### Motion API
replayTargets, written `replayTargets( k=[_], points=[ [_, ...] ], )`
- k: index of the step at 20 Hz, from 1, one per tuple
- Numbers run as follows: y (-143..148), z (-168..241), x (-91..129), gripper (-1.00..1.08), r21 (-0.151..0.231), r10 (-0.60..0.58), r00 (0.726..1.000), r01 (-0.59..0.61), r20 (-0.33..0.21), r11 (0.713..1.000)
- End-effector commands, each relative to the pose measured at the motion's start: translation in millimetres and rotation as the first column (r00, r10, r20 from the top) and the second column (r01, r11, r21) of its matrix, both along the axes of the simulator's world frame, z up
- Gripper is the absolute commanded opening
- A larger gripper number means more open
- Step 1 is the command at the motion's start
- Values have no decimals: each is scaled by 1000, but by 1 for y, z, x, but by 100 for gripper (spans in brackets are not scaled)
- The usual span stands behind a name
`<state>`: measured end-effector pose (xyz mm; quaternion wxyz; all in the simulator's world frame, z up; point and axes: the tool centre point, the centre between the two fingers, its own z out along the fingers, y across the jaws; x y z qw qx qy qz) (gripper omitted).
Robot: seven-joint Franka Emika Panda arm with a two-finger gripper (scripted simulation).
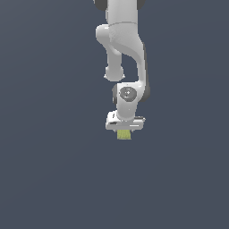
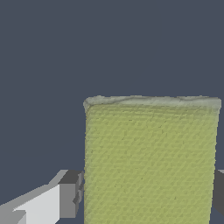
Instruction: Pick up the object and move it to a goal position.
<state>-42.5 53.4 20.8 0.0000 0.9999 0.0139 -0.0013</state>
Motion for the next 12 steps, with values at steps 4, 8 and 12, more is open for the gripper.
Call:
replayTargets(
  k=[4, 8, 12],
  points=[
    [-11, 23, -4, -100, 0, 0, 1000, 0, 2, 1000],
    [-23, 49, -9, -100, 0, 0, 1000, 0, 2, 1000],
    [-39, 83, -16, -100, 1, 0, 1000, 0, 2, 1000]
  ],
)
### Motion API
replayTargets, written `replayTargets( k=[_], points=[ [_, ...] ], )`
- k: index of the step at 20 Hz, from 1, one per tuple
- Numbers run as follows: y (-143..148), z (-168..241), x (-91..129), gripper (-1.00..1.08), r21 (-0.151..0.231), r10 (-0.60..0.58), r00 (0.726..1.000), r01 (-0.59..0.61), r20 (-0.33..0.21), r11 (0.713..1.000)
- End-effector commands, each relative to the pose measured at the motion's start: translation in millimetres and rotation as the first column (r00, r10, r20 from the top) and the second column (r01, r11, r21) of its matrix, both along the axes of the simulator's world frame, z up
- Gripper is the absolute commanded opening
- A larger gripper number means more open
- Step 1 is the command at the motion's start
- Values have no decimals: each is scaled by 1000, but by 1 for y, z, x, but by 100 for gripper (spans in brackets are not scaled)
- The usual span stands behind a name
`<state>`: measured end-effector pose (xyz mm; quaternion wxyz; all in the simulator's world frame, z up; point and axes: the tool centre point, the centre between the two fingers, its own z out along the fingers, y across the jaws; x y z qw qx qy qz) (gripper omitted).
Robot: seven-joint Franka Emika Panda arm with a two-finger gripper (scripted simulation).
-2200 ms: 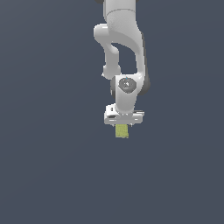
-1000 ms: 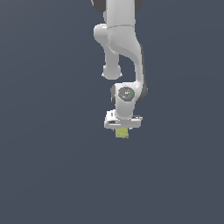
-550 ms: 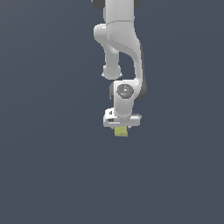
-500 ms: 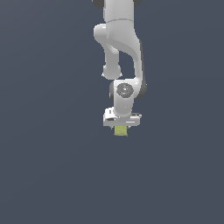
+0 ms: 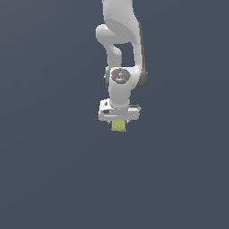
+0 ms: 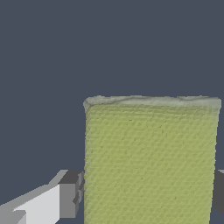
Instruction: Pick up the object and move it to a goal position.
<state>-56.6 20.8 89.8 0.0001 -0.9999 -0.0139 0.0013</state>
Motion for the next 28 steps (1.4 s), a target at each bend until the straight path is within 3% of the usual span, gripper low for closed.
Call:
replayTargets(
  k=[1, 28],
  points=[
    [-11, 24, -4, -100, 0, 0, 1000, 0, 2, 1000],
    [-143, 307, -57, -100, 3, -1, 1000, 1, 3, 1000]
  ],
)
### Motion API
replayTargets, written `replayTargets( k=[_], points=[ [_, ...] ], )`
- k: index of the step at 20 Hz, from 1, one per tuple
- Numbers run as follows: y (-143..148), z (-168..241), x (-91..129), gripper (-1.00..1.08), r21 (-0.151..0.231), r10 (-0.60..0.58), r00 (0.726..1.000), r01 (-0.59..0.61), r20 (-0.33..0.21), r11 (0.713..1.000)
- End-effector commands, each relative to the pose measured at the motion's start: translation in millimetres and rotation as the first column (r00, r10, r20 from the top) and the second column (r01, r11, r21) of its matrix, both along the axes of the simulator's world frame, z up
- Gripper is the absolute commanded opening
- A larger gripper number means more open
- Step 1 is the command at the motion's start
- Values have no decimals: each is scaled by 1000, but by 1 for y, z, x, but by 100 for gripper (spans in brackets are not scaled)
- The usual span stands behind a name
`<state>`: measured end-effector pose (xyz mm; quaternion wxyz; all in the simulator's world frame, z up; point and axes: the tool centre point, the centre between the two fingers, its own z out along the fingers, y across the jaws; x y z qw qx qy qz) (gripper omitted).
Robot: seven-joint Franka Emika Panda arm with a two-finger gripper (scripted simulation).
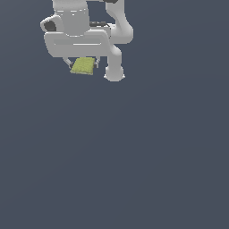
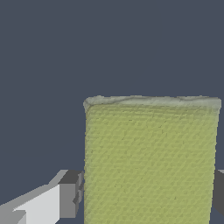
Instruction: Pick up the object and move it to a goal position.
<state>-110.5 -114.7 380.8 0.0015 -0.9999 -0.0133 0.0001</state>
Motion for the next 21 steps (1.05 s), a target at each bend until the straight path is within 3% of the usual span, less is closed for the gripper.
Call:
replayTargets(
  k=[1, 11, 21],
  points=[
    [-12, 26, -4, -100, -1, 0, 1000, 0, 0, 1000],
    [-45, 95, -13, -100, -2, 0, 1000, 0, 0, 1000],
    [-55, 115, -14, -100, -3, 0, 1000, 0, 0, 1000]
  ],
)
